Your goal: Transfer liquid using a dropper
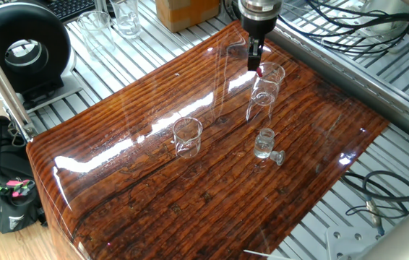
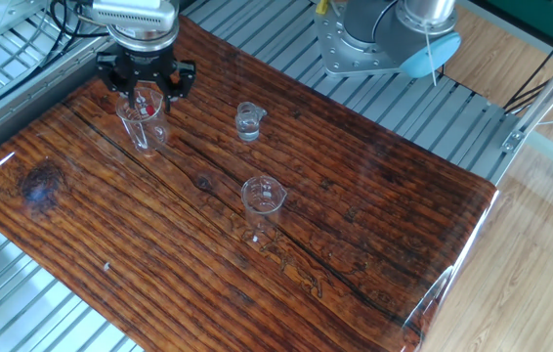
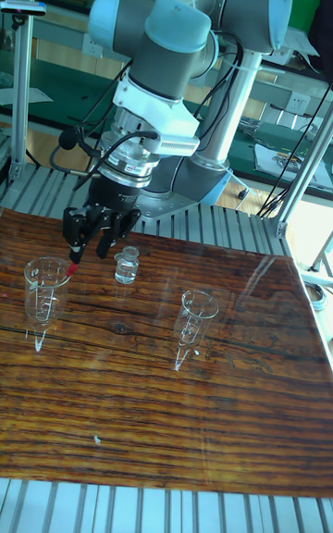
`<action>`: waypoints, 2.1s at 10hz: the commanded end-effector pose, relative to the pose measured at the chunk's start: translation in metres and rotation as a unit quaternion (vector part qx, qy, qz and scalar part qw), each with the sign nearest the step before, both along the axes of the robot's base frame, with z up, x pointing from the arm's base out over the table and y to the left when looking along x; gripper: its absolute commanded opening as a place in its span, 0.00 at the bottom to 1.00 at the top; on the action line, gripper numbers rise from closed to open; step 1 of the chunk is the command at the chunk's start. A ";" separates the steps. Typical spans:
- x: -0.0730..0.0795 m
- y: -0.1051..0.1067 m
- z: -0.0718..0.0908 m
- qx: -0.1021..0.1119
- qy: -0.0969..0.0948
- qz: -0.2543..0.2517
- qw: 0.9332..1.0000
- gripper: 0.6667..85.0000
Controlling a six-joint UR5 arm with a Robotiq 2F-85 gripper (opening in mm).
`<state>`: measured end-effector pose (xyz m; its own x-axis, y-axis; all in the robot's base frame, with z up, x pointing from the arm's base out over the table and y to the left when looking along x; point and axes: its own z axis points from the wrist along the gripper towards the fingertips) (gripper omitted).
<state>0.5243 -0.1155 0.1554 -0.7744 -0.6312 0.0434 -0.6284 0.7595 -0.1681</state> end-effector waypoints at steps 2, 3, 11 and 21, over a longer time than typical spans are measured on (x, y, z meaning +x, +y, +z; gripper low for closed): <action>0.019 -0.006 -0.013 0.007 0.001 -0.008 1.000 0.58; 0.026 -0.007 -0.026 0.006 0.011 -0.013 1.000 0.58; 0.012 -0.011 -0.039 -0.022 0.069 -0.034 0.997 0.58; -0.010 -0.020 -0.041 -0.008 0.053 -0.027 0.998 0.55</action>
<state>0.5150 -0.1358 0.1152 -0.7963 -0.5862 0.1496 -0.6031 0.7885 -0.1206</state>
